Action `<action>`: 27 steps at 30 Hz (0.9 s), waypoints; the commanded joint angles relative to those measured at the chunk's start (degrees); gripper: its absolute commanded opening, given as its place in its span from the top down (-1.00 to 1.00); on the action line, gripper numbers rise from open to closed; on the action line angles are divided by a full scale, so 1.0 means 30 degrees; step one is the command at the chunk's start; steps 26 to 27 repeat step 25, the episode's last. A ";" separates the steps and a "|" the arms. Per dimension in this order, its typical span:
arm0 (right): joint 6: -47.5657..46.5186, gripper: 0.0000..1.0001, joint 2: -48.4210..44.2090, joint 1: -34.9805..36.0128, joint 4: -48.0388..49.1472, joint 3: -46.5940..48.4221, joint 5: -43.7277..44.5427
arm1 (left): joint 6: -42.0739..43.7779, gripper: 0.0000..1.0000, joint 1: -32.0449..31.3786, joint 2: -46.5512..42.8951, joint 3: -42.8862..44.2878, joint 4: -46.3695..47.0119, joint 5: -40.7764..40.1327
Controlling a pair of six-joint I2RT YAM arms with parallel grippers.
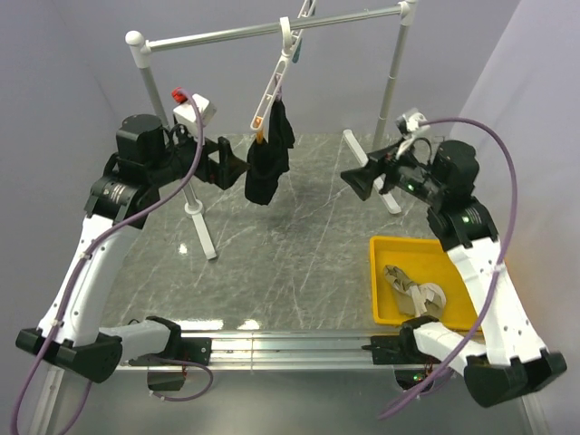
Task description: Clip the underwear to the hanger
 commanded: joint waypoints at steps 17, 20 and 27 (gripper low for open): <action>-0.3572 -1.00 -0.8157 -0.4490 -0.4555 -0.6859 0.2362 | -0.0169 -0.99 0.2738 -0.5051 -0.7415 -0.2337 -0.5087; -0.3253 -1.00 -0.8802 -0.4607 -0.4732 -0.7270 0.1865 | -0.0345 -0.99 0.2738 -0.5754 -0.8061 -0.2161 -0.5528; -0.2958 -1.00 -0.9476 -0.5398 -0.5025 -0.7565 0.1366 | -0.0405 -0.99 0.2943 -0.6663 -0.8179 -0.2161 -0.5324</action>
